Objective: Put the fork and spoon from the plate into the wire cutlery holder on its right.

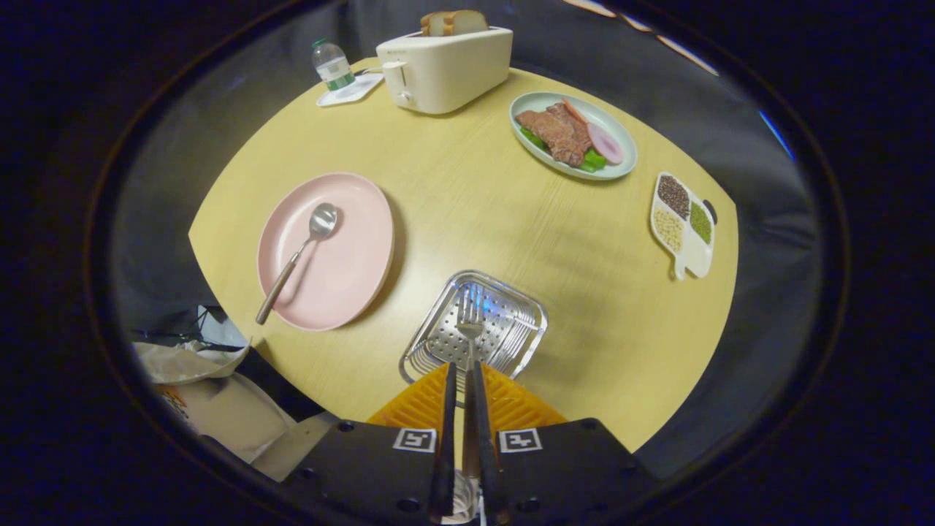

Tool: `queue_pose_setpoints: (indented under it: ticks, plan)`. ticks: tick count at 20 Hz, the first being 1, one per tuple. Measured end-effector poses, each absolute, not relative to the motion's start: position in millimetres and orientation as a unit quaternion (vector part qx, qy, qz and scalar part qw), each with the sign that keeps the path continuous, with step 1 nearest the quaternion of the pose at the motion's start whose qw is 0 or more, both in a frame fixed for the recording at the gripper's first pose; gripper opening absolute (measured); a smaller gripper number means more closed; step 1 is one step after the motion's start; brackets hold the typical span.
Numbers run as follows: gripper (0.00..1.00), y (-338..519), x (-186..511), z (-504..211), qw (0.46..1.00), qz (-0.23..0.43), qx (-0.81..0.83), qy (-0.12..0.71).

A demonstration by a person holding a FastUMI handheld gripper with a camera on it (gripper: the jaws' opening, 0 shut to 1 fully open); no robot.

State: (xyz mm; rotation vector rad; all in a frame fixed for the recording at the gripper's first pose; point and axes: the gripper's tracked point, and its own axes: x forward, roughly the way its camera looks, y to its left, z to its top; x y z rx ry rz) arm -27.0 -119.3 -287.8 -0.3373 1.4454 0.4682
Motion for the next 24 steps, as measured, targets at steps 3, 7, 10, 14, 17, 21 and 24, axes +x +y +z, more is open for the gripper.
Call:
queue_pose_setpoints:
  ticks: [3,7,10,14,17,21,24]
  plan:
    - [0.45,-104.9,-26.4,-274.7,0.745,0.207,-0.120,0.623]
    - [0.81,-86.1,-27.2,-261.4,0.791,0.190,-0.097,0.573]
    - [1.00,-67.7,-22.1,-245.6,0.834,0.171,-0.080,0.517]
    - [1.00,-35.1,-24.4,-234.6,0.882,0.152,-0.048,0.444]
    - [1.00,-11.8,-30.1,-239.6,0.899,0.131,-0.028,0.418]
    - [1.00,21.8,-37.1,-254.5,0.912,0.113,0.006,0.395]
    - [1.00,36.1,-42.3,-271.3,0.919,0.094,0.012,0.382]
